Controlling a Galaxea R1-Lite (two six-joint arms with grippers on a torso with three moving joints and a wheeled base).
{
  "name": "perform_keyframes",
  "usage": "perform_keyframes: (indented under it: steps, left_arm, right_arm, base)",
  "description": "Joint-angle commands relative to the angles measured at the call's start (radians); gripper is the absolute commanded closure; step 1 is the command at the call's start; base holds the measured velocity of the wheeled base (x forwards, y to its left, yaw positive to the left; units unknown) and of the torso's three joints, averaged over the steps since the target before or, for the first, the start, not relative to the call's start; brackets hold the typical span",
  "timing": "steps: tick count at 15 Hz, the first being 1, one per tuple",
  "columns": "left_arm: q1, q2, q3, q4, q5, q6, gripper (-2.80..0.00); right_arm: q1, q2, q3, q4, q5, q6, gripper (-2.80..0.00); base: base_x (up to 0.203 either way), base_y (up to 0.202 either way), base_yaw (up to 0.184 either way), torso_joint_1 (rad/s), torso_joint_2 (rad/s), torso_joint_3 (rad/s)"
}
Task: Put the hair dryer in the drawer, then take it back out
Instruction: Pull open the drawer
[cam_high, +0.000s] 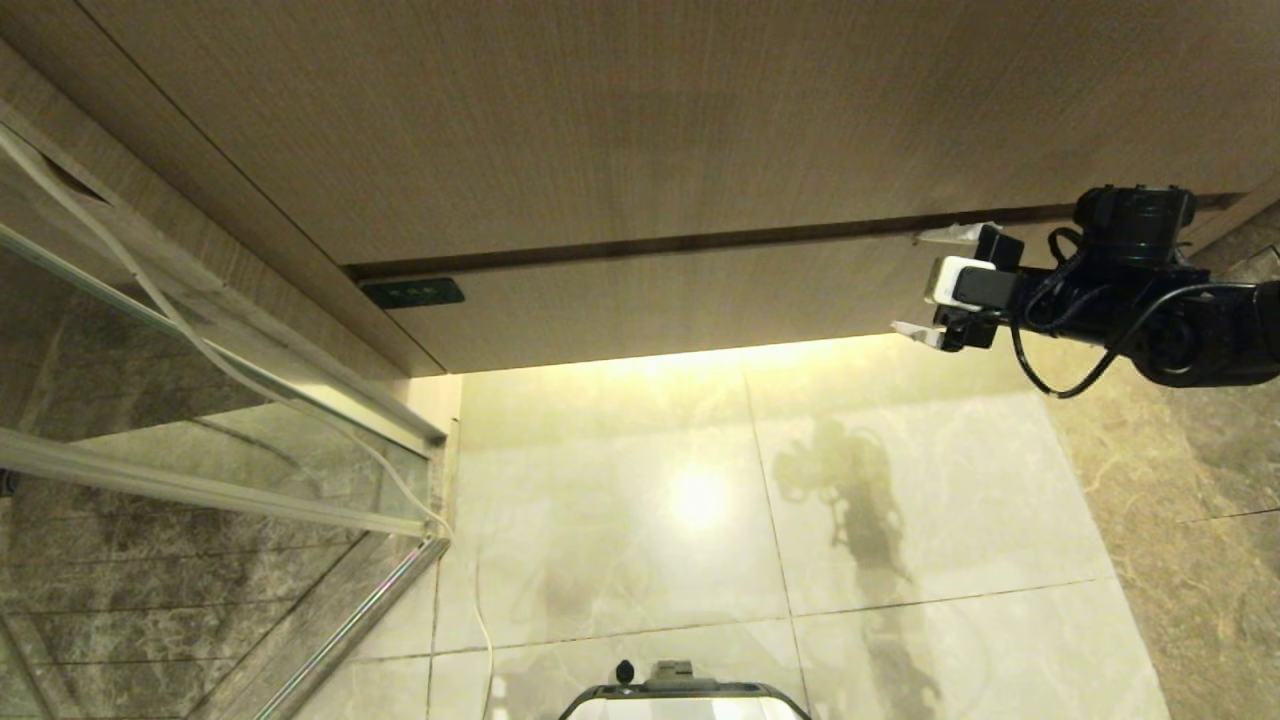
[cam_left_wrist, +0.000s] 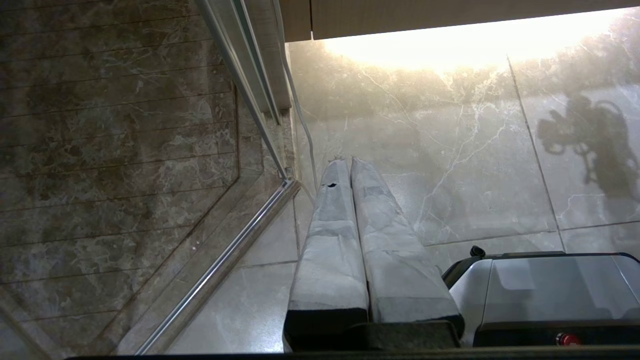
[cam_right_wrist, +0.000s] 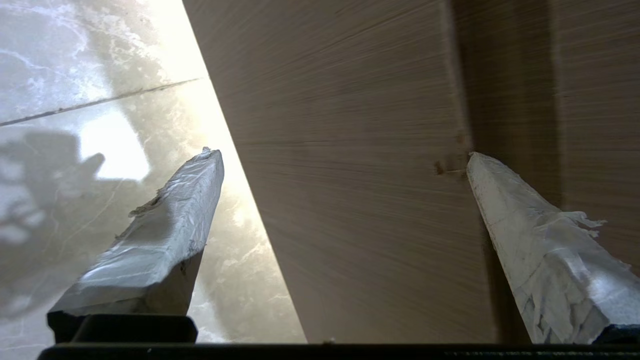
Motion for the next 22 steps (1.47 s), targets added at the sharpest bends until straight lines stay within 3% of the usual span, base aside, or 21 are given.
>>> perform_keyframes:
  steps: [1, 18, 22]
  left_arm:
    - [0.000, 0.000, 0.000, 0.000, -0.001, 0.000, 0.00]
    - [0.000, 0.000, 0.000, 0.000, 0.001, 0.000, 0.00]
    - [0.000, 0.000, 0.000, 0.000, -0.001, 0.000, 0.00]
  right_arm:
    - [0.000, -0.018, -0.002, -0.005, 0.003, -0.008, -2.80]
    - [0.000, 0.119, -0.094, -0.093, -0.022, 0.013, -2.80]
    - [0.000, 0.117, -0.080, -0.057, -0.123, 0.047, -2.80]
  base:
    - [0.000, 0.000, 0.000, 0.000, 0.00, 0.000]
    - [0.000, 0.000, 0.000, 0.000, 0.00, 0.000]
    - [0.000, 0.000, 0.000, 0.000, 0.00, 0.000]
